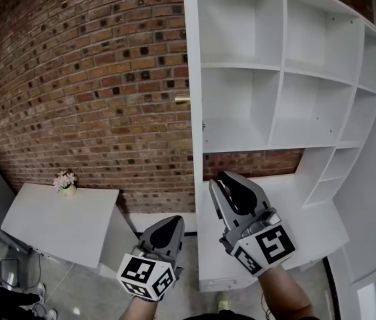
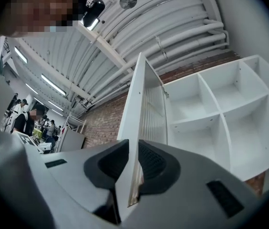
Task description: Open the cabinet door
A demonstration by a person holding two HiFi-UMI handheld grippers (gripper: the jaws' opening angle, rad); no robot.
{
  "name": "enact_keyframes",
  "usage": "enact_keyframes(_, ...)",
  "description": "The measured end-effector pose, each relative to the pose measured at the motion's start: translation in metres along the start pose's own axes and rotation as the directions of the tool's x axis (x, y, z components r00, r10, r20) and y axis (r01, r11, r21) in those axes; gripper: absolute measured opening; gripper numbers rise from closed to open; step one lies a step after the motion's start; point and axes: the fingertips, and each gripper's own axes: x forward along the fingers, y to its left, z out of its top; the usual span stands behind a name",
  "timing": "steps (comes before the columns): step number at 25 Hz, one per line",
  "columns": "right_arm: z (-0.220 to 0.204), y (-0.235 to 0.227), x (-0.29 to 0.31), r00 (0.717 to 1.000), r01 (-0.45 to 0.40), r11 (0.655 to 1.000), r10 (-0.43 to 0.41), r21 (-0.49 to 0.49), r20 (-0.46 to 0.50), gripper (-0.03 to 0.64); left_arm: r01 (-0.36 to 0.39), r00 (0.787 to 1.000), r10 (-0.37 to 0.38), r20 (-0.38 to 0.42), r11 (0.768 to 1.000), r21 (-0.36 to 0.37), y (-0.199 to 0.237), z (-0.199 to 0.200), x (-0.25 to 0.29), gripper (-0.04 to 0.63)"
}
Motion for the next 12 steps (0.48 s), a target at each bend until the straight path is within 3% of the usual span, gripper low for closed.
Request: enact_keyframes(12,-0.049,-0.019,-0.028,0.990,0.062,0.998,-0.060,0.008,-0.130,0.037,0.000,1.000,0.000,-0.008,1.000,-0.006,0.007,-0.005,0.003,0.006)
